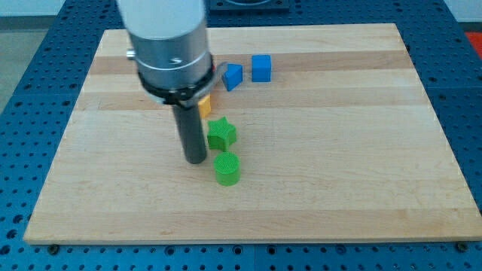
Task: Move the green star diagonally to the hexagon
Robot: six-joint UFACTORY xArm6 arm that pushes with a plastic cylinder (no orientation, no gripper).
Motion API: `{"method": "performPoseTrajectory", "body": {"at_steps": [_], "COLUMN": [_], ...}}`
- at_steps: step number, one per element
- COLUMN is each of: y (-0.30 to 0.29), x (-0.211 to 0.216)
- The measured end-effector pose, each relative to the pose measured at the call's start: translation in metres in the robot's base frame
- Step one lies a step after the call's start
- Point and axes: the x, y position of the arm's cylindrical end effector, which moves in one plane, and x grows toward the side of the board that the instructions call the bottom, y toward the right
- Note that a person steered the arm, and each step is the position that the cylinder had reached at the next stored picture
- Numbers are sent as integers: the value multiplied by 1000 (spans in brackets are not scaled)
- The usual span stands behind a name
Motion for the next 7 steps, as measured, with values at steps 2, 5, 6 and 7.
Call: {"method": "performPoseTrajectory", "body": {"at_steps": [2, 5, 6, 7], "y": [-6, 45, 53, 94], "x": [-46, -46, -43, -25]}}
